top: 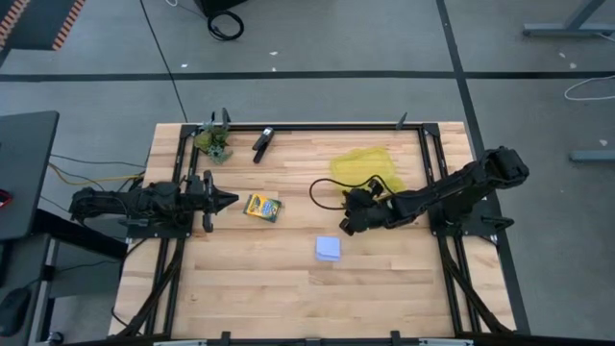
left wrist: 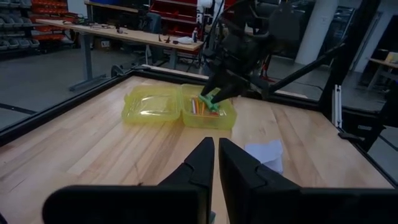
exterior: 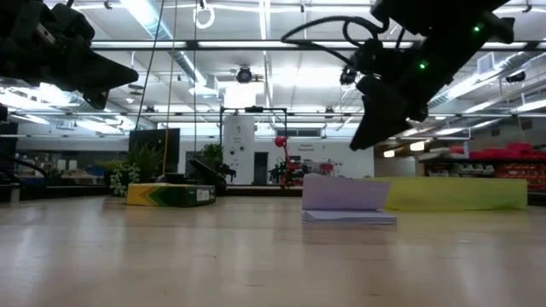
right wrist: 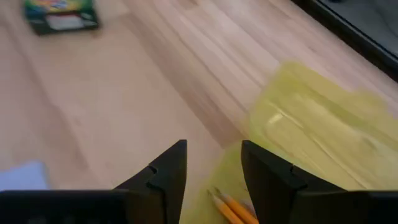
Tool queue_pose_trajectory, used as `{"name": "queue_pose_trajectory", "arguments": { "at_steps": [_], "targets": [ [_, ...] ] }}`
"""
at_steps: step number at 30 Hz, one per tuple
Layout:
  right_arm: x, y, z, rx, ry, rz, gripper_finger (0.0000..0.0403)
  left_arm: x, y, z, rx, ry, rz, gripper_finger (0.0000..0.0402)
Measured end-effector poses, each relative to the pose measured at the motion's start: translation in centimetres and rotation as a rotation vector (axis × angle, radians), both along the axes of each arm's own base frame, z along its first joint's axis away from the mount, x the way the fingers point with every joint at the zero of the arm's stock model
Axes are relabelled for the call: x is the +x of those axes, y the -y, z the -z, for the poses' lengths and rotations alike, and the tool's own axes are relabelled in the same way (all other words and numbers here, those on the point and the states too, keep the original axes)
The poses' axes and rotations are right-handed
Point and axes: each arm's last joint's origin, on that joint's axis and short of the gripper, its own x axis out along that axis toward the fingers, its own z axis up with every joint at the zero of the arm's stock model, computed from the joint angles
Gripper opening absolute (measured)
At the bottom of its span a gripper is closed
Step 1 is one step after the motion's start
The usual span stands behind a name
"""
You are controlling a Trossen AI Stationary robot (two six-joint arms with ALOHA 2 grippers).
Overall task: Pack school essentials
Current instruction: Put the yellow crayon box into the yellow supply box
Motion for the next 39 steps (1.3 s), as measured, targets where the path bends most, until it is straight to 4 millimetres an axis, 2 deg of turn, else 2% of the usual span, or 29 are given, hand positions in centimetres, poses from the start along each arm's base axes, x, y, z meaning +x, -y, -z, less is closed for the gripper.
{"name": "queue_pose_trajectory", "arguments": {
  "at_steps": [5,13,19,24,30,35,39],
  "targets": [
    [1.3,0.4,0.0,0.055,0.041,-0.102,0.0163,0.0,0.0,0.0,0.0,0.0,0.0,0.0038],
    [4.5,0.4,2.0,-0.017,0.095,-0.311,0.0211,0.0,0.0,0.0,0.0,0.0,0.0,0.0031],
    [7.2,1.7,2.7,-0.001,0.079,-0.36,0.0266,0.0,0.0,0.0,0.0,0.0,0.0,0.0028],
    [10.7,2.8,2.8,-0.015,0.075,-0.407,0.0324,0.0,0.0,0.0,0.0,0.0,0.0,0.0035],
    [15.0,3.1,3.5,-0.08,0.057,-0.455,0.0393,0.0,0.0,0.0,0.0,0.0,0.0,0.0031],
    [17.7,3.2,3.2,-0.082,0.042,-0.471,0.0395,0.0,0.0,0.0,0.0,-0.001,0.0,0.0025],
    [19.4,3.5,1.7,-0.054,0.097,-0.477,0.0399,0.0,0.0,0.0,0.0,-0.001,0.0,0.0029]
  ]
}}
